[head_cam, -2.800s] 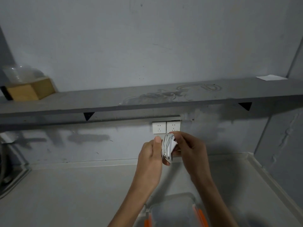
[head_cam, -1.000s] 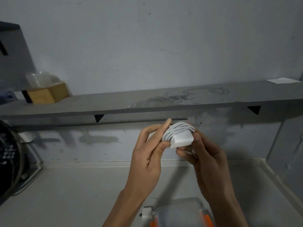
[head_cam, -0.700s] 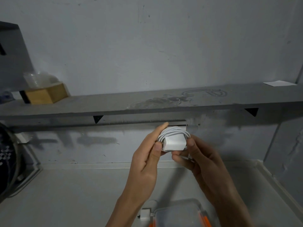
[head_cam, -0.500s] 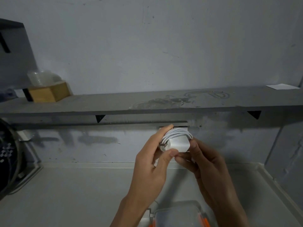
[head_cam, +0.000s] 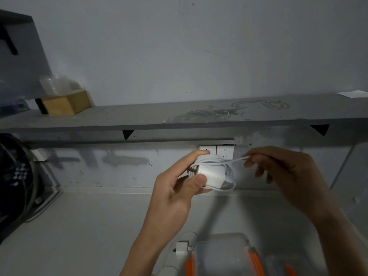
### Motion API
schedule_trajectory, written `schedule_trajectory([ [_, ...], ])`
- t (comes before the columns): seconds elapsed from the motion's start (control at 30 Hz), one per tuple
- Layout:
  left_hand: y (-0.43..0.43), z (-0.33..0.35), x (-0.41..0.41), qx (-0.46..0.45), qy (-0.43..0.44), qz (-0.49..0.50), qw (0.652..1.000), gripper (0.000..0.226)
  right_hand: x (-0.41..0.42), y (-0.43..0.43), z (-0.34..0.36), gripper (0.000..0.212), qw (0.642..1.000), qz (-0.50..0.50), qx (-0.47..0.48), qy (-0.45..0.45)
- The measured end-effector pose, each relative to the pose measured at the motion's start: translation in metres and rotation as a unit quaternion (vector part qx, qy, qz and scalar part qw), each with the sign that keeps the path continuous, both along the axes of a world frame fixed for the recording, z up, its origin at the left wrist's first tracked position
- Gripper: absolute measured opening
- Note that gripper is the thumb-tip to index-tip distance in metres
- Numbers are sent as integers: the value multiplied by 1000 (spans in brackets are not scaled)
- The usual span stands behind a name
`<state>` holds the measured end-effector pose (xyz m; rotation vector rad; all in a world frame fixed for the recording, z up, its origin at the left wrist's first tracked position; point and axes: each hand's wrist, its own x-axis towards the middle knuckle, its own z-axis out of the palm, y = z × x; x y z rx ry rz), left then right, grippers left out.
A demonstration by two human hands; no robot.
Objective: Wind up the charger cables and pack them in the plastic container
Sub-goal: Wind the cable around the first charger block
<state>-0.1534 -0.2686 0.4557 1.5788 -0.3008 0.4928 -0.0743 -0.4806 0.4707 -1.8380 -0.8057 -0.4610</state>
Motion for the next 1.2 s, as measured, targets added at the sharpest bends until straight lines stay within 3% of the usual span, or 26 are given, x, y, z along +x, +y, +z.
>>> schedule_trajectory([
  [0.1,-2,-4,0,-10,14,-12,1000,36,7,2,5,24,992,-58,-89,-64],
  [0.2,2,-4,4,-46,17,6,999,36,11,15,-6,18,979,-40,-174,-94],
  [0.23,4,-4,5,-51,16,12,998,34,12,19,-11,14,984,-18,-164,-64],
  [0.33,5,-4,8,-59,24,24,998,30,15,26,-20,30,994,51,-45,88],
  [0.43,1,-7,9,-59,41,17,997,35,14,35,-18,22,984,62,47,159],
  [0.63,-1,-12,12,-55,65,27,996,34,18,52,-28,20,922,106,209,307],
  [0.8,0,-14,15,-42,79,20,996,32,16,65,-38,23,952,73,130,269],
  [1.03,9,-19,19,-54,111,2,992,31,27,63,-48,21,873,113,236,411],
  [1.2,8,-23,19,-17,135,-21,990,34,28,67,-52,24,899,101,181,386],
])
